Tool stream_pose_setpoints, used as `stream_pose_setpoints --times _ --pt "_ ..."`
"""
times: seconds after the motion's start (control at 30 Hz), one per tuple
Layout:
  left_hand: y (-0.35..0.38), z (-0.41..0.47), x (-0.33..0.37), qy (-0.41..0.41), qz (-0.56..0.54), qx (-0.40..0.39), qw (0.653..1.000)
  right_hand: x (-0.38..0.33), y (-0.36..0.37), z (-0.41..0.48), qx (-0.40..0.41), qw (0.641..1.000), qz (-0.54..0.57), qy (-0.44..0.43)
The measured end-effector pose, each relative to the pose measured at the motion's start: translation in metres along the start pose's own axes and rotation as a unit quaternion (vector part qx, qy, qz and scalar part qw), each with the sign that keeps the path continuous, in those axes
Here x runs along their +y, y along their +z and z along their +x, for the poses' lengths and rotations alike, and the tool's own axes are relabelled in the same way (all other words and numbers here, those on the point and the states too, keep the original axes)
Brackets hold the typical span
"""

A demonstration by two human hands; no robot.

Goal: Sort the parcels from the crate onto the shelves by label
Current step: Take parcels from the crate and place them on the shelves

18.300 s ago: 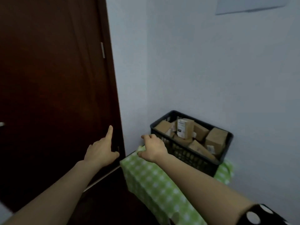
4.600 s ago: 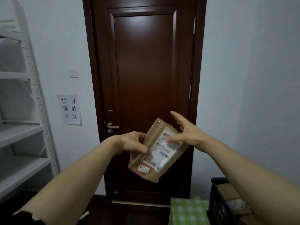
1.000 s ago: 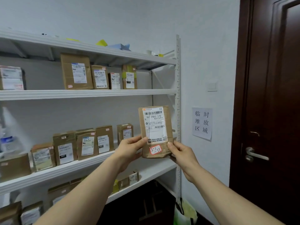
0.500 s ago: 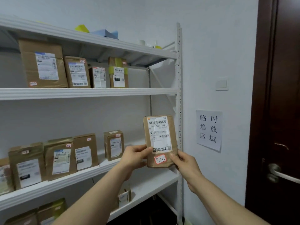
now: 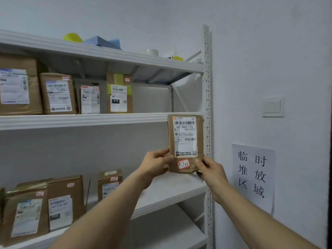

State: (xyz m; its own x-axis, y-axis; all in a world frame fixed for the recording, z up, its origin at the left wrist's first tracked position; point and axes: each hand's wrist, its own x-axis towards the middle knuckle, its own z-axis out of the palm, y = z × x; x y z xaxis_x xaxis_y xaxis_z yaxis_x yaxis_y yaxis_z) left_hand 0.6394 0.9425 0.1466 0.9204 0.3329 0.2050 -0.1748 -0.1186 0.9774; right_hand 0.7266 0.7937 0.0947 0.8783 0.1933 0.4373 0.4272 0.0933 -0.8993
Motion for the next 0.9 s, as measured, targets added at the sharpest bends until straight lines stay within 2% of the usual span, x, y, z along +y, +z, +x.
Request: stream_pose_setpoints --times 0.17,0.43,0.6,0.7,0.9 --pt "0.004 0.068 0.01 0.037 0.02 0.01 0.999 -0.004 0.004 0.066 -0.009 0.999 0.028 -0.014" --pt "0.01 0.165 0.056 0.155 0.006 0.004 0.988 -0.03 0.017 0.172 0.041 0.988 -0.004 -0.148" --pt "0.015 0.219 0.083 0.236 0.034 0.013 0.971 -0.039 0.022 0.241 0.064 0.98 -0.012 -0.187" --pt "0.017 0.252 0.093 0.269 0.075 0.043 0.959 -0.041 0.026 0.282 0.061 0.976 -0.03 -0.205" --pt "0.024 0.334 0.092 0.274 0.163 0.121 0.94 -0.029 0.029 0.368 0.032 0.968 -0.077 -0.235"
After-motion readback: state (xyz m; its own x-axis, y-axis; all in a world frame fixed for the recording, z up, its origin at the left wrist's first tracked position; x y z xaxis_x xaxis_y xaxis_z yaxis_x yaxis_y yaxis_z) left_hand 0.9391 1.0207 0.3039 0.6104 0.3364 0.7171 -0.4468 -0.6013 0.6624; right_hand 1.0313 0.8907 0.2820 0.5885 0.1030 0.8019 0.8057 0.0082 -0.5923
